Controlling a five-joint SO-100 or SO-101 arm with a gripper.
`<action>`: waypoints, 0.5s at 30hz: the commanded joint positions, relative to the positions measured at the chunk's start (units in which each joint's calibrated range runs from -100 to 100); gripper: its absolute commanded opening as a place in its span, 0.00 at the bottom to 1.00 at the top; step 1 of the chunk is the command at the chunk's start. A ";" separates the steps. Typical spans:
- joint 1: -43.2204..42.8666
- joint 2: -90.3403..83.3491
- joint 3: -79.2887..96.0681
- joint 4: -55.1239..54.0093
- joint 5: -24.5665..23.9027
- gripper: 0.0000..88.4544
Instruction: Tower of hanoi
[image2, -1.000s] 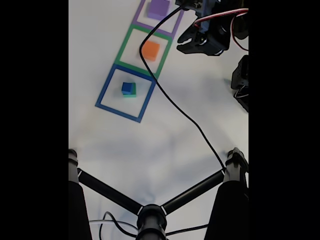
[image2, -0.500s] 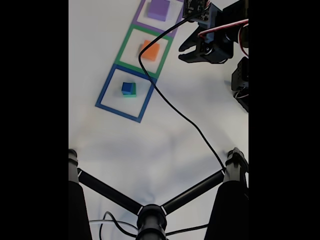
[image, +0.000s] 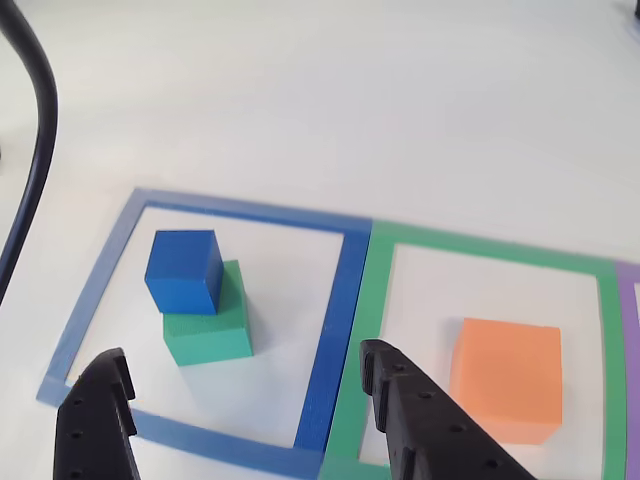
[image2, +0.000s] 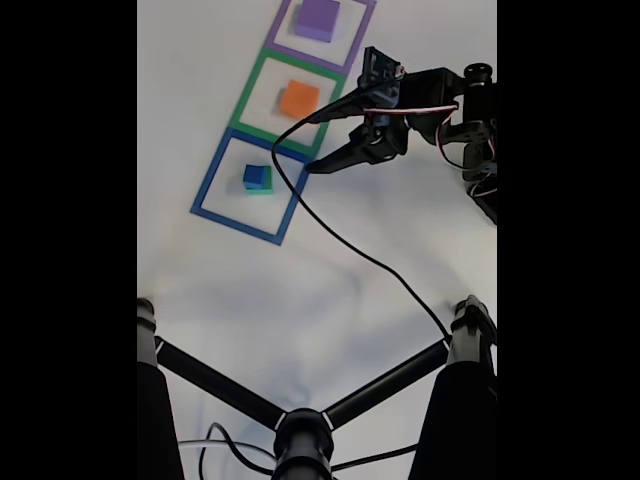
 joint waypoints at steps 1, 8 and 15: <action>-1.86 3.63 3.20 -13.54 0.78 0.30; -3.31 14.76 4.02 -26.33 0.78 0.30; -1.94 24.62 2.74 -34.34 0.78 0.30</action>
